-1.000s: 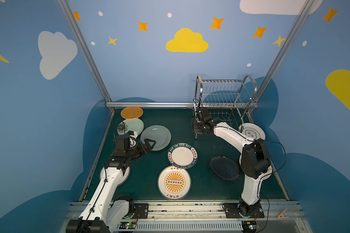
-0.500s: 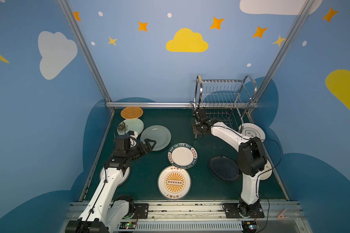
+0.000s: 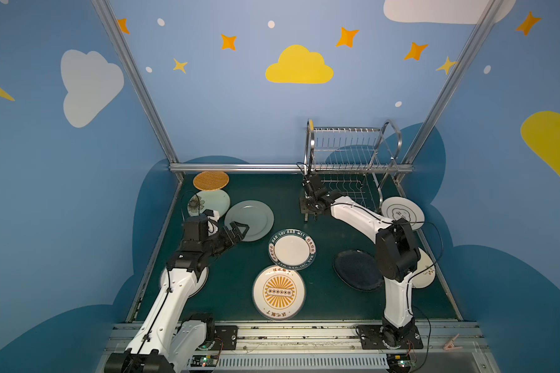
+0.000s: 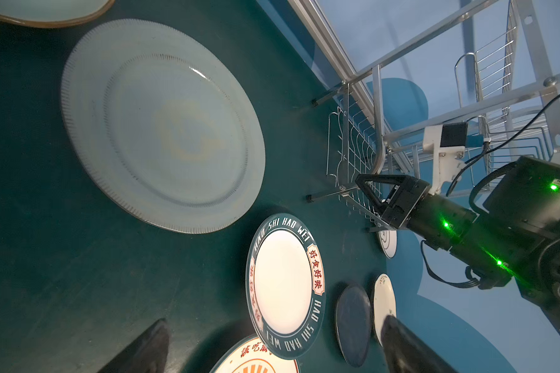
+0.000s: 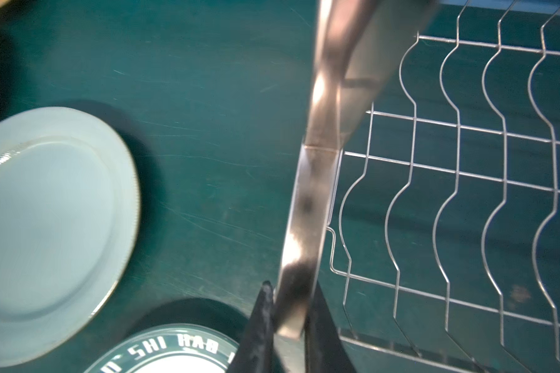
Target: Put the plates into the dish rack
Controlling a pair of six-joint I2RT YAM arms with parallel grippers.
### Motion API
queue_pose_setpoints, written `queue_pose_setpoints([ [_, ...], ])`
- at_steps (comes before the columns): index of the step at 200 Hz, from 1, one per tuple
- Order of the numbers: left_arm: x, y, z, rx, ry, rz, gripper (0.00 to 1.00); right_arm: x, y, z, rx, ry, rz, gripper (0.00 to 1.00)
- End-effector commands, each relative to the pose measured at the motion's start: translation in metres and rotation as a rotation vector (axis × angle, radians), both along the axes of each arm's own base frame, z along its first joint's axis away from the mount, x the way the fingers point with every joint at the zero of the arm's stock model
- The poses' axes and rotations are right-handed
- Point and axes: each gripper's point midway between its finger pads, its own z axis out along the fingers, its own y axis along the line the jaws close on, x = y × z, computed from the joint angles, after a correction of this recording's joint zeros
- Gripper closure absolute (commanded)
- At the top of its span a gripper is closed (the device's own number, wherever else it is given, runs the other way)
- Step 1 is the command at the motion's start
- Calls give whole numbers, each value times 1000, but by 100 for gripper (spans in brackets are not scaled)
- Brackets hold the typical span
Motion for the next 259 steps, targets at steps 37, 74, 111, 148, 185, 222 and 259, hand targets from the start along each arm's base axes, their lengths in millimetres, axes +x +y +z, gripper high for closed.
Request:
queue_pose_setpoints([
  [37,-1,2,5,9,-24,9,0,-16,54,8,62,-53,39,95],
  [74,-2,2,6,9,-28,11,0,-25,76,13,90,-91,-4,96],
  [111,-4,2,6,12,-28,12,0,-29,101,15,80,-95,-28,94],
  [148,-5,1,7,15,-31,11,0,-33,114,15,99,-87,-35,92],
  [185,-5,3,6,23,-25,19,0,-37,114,27,110,-113,-17,65],
  [222,-3,14,3,68,7,72,0,-43,118,63,163,-164,51,33],
  [259,2,42,-2,64,107,258,0,-64,99,106,190,-202,96,22],
])
